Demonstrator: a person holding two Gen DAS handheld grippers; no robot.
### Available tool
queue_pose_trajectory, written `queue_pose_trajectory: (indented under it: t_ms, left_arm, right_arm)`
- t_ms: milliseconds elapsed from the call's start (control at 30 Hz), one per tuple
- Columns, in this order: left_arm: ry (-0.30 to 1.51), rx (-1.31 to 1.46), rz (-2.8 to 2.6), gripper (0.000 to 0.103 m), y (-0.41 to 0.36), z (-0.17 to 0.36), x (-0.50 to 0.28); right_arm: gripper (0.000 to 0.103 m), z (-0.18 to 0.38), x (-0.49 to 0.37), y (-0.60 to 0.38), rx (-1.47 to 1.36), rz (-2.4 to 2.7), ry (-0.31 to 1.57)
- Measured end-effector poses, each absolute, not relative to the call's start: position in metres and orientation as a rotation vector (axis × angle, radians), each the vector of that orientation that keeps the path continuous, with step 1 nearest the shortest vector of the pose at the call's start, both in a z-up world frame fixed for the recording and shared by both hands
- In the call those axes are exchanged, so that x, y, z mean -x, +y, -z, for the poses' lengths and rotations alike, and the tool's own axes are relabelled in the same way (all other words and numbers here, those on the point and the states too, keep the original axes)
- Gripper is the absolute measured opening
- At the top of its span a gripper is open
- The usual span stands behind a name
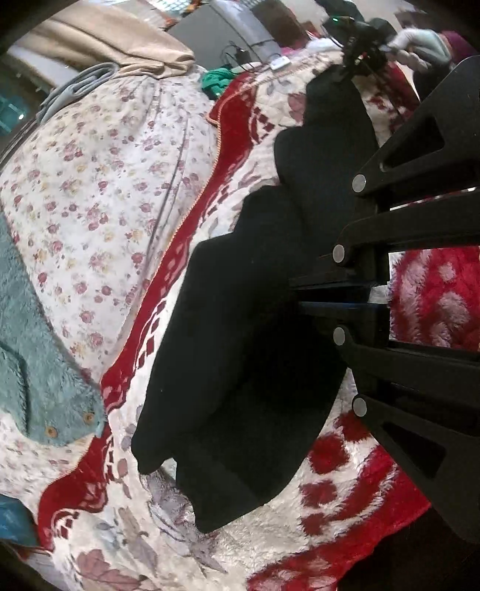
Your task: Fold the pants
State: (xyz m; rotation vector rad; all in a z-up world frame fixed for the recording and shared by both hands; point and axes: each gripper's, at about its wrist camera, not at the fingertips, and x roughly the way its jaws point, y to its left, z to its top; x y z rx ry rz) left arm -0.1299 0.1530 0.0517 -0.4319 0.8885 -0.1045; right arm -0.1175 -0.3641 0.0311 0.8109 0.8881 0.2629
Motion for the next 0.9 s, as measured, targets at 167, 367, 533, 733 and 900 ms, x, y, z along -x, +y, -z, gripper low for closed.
queue_pose_trajectory:
  t_ms: [167, 367, 533, 733, 900]
  left_arm:
    - [0.943, 0.462, 0.101, 0.009, 0.163, -0.03, 0.136]
    - [0.859, 0.553, 0.054, 0.058, 0.213, -0.053, 0.165]
    - [0.776, 0.606, -0.016, 0.061, 0.243, -0.07, 0.172]
    - [0.797, 0.589, 0.045, 0.061, 0.237, -0.069, 0.143]
    - [0.85, 0.527, 0.04, 0.061, 0.223, -0.055, 0.113]
  right_arm:
    - [0.008, 0.002, 0.103, -0.354, -0.762, -0.131, 1.063]
    - [0.029, -0.056, 0.116, -0.332, -0.584, -0.19, 0.941]
    - [0.043, -0.102, 0.097, -0.266, -0.483, -0.448, 0.845]
    - [0.045, -0.101, 0.043, -0.135, -0.43, -0.782, 0.898]
    - [0.045, -0.096, 0.012, -0.059, -0.313, -0.874, 0.957]
